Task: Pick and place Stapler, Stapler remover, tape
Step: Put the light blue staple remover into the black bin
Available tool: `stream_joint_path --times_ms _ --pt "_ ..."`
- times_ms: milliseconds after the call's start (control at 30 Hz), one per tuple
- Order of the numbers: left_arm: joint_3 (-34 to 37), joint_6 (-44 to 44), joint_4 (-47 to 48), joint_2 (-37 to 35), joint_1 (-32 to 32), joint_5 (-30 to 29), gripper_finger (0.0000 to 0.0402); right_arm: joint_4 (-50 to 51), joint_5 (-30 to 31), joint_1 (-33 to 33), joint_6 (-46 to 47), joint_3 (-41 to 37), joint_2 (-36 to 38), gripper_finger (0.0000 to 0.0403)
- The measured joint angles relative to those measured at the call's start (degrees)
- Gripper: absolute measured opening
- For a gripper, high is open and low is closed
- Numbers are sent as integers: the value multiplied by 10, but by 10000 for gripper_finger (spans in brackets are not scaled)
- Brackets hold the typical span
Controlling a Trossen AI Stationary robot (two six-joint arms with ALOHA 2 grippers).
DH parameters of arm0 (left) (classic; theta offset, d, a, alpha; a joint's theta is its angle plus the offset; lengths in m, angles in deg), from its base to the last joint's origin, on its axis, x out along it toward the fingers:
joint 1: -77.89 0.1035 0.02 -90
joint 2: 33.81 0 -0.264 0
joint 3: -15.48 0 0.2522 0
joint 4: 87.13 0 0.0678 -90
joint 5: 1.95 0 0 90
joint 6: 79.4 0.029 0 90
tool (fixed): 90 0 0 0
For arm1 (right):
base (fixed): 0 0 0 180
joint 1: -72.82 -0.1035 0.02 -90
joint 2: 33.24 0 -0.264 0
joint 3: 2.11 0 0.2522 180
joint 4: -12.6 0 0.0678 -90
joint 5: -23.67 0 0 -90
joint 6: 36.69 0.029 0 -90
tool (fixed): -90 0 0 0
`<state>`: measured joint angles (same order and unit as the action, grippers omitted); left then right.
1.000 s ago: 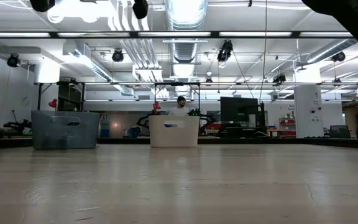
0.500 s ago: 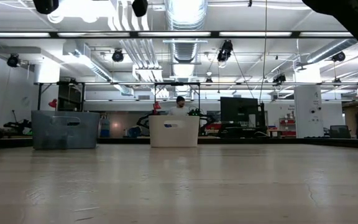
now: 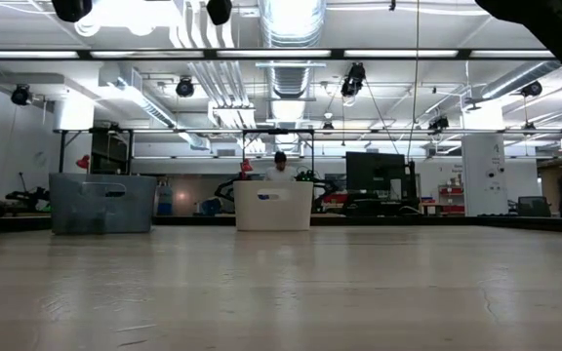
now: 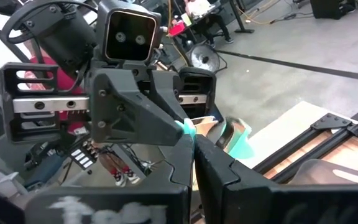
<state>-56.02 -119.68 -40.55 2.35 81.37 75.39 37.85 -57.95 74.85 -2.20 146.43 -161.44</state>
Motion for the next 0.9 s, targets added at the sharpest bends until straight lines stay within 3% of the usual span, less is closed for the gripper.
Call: stream_joint_path --times_ms 100,400,600,900 --pt "0 4 2 0 0 0 7 -3 -12 0 0 0 0 8" --pt "0 13 16 -2 0 -4 5 1 -25 0 2 0 0 22" --pt "0 13 43 -1 0 -16 3 27 -46 4 20 0 0 101" --pt "1 -3 154 -2 0 -133 2 54 -45 4 9 0 0 213"
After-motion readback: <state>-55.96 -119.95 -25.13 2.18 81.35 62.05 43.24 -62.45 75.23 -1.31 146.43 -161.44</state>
